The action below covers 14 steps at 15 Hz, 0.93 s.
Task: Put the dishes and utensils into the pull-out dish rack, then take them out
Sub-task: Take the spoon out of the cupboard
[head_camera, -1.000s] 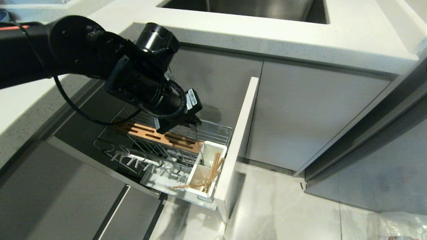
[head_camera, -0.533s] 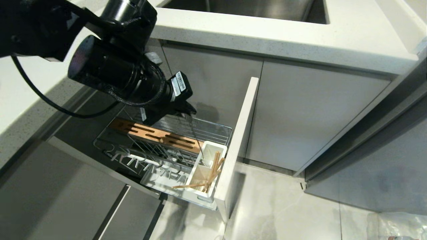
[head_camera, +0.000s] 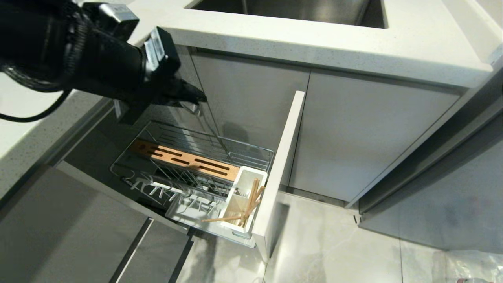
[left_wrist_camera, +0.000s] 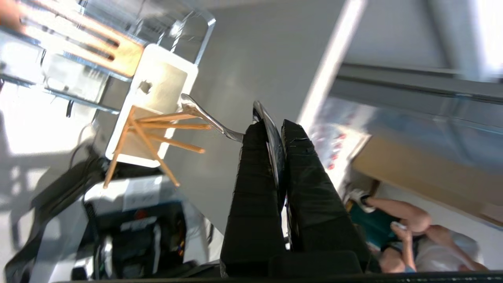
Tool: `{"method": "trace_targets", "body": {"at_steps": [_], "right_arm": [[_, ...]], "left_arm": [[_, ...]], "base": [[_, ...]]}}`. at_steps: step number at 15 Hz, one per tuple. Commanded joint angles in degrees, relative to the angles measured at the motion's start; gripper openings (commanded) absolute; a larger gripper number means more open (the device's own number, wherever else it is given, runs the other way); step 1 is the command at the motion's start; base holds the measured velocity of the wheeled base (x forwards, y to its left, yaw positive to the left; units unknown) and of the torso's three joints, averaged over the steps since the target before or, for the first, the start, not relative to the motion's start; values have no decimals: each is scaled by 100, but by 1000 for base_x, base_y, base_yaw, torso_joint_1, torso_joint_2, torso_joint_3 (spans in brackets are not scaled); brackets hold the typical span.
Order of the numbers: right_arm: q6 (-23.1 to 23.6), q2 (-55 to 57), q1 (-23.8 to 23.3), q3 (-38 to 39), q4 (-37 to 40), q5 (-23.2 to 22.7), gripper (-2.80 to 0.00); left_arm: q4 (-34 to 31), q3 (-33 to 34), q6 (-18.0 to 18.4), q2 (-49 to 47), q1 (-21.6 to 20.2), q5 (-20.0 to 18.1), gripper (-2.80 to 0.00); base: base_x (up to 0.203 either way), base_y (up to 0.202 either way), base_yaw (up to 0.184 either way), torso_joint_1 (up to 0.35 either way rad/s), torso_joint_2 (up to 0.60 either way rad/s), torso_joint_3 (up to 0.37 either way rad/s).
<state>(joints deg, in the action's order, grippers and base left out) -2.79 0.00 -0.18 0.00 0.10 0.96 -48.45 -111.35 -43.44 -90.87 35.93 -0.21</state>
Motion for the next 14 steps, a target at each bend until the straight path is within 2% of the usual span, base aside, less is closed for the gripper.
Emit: {"method": "trace_targets", "body": {"at_steps": [1,4,7,10,14], "right_arm": [[-3,0,1,9,-1,0,-280],[-3,0,1,9,-1,0,-280],[-3,0,1,9,-1,0,-280],[-3,0,1,9,-1,0,-280],[-3,0,1,9,-1,0,-280]], "left_arm": [[-15,0,-16,512,40,12,-280],[6,2,94,1147,46,74,-280],[86,75,508,1793,-217,373,-280],[273,84,1146,2185,-1021,472,-280],[450,81,2287,2553,-2049,521,-280]], "base": [[0,0,0,0,0,0],[0,0,0,0,0,0],[0,0,0,0,0,0],[0,0,0,0,0,0],[0,0,0,0,0,0]]}}
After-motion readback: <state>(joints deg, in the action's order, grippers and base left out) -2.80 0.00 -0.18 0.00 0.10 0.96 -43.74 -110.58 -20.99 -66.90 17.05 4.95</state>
